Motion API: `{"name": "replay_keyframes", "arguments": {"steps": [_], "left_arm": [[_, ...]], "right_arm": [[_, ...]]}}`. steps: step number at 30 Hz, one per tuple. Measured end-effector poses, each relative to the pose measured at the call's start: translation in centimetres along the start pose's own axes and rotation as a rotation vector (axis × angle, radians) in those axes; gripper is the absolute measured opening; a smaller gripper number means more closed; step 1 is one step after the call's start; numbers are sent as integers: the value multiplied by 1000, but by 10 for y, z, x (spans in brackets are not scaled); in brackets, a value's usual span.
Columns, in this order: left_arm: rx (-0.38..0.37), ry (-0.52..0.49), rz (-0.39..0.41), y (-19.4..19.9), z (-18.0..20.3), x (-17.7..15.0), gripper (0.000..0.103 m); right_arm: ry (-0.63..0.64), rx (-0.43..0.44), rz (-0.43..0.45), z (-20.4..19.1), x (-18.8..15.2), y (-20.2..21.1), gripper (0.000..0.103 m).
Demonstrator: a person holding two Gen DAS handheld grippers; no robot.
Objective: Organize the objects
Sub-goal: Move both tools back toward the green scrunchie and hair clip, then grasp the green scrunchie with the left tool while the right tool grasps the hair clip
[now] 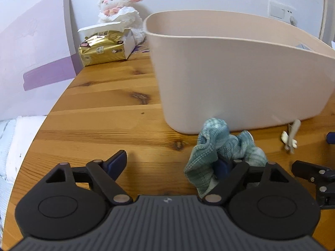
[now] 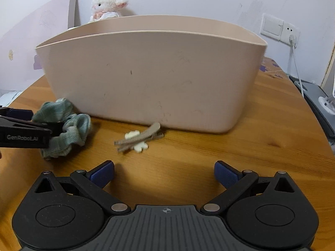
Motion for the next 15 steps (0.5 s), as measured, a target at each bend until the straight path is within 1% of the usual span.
{"name": "replay_keyframes", "arguments": {"steps": [4,9,11,12,13,14,15], "left_arm": [[-7,81,-10,-7,-10,0,87],[-15,66,-9,-12,-9,3,86],[-29,70,-11,-11,-8,3,81],[-38,64,-7,-10,-7,3,74],[-50,60,-1,-8,-5,3,66],[-54,61,6,-6,-3,3,61],[-54,63,11,-3,-2,3,52]], "right_arm": [[5,0,8,-8,4,-8,103],[4,-16,24,-16,6,-15,103],[1,-17,30,-19,7,-16,100],[-2,-16,41,-20,8,-15,93],[-10,-14,52,-20,8,-13,81],[-15,-17,60,-20,8,-10,76],[-15,-19,66,-20,8,-8,67]]}}
Point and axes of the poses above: each gripper's, at about its wrist camera, not at the fingertips, and y roughly against the way its jaws point, z to its right, x to its top, the point moved 7 cm from there along -y, roughly the way its jaws point, and after that the axes turned 15 degrees about z, right-handed, at the moved point
